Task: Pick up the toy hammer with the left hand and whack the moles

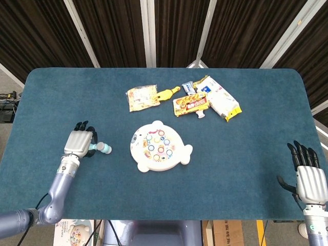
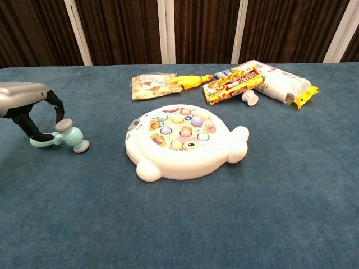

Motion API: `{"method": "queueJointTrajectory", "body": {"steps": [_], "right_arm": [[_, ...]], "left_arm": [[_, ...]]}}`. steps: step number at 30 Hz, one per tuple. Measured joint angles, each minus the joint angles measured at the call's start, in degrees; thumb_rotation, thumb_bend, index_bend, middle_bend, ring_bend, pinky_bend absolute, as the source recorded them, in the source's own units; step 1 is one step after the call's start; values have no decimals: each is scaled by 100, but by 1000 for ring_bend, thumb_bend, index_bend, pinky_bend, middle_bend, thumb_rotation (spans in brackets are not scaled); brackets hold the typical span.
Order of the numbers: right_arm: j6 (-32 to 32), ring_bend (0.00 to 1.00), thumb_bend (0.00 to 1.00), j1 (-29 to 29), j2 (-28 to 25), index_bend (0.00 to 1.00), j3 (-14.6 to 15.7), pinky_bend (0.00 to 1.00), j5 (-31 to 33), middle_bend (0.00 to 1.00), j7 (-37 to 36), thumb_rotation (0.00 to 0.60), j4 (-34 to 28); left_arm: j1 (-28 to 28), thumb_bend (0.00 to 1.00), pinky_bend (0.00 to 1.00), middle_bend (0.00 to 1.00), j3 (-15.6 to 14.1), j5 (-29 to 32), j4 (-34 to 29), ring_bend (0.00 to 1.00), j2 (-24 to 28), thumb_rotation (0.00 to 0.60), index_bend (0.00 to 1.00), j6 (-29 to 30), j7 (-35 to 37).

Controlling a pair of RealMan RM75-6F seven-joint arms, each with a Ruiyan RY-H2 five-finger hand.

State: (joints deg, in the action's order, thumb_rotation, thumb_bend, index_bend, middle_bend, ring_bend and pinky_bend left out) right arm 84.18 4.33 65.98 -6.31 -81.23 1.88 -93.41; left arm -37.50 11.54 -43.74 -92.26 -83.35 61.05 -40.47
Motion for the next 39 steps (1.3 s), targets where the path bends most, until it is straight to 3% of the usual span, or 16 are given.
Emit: {"method": "queueJointTrajectory", "body": {"steps": [39], "right_arm": [[10, 0, 250, 3, -5, 0, 3, 0, -13, 0, -66, 600, -33]], "left_arm": [[-286, 527, 65, 252, -214, 375, 161, 17, -269, 600, 521, 86, 41]]}}
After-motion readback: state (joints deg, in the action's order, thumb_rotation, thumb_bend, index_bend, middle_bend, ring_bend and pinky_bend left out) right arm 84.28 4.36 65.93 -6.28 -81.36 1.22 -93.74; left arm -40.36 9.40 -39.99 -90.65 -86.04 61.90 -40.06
